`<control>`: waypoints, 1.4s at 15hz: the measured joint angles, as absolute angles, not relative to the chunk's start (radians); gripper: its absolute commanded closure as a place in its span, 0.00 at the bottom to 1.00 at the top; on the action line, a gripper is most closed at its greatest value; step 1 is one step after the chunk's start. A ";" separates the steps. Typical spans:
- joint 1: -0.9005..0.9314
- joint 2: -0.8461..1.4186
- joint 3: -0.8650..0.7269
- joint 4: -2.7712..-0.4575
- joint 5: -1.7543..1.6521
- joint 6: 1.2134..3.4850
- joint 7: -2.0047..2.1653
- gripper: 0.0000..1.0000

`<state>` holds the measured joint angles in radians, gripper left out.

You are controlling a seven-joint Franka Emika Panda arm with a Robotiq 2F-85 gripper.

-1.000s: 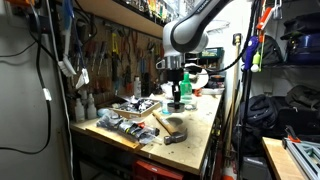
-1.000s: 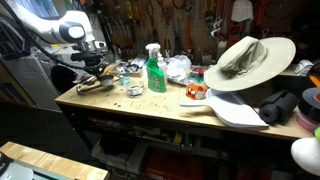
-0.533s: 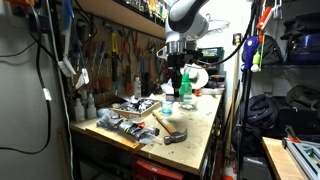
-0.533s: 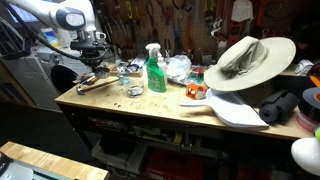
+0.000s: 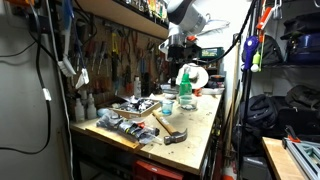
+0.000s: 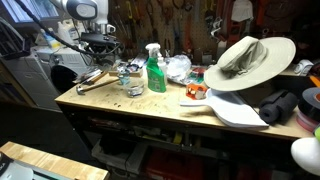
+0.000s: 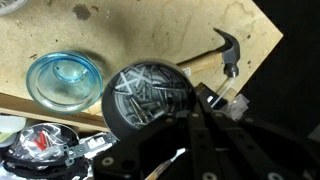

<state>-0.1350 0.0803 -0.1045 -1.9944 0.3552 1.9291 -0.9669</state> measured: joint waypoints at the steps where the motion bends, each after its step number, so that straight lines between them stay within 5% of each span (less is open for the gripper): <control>1: -0.142 0.098 -0.107 -1.973 0.379 1.915 -0.977 0.99; 21: -0.323 0.373 -0.106 -1.683 0.669 1.646 -1.134 0.99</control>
<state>-0.3229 0.3732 -0.1056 -1.6829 0.6690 1.6458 -1.1340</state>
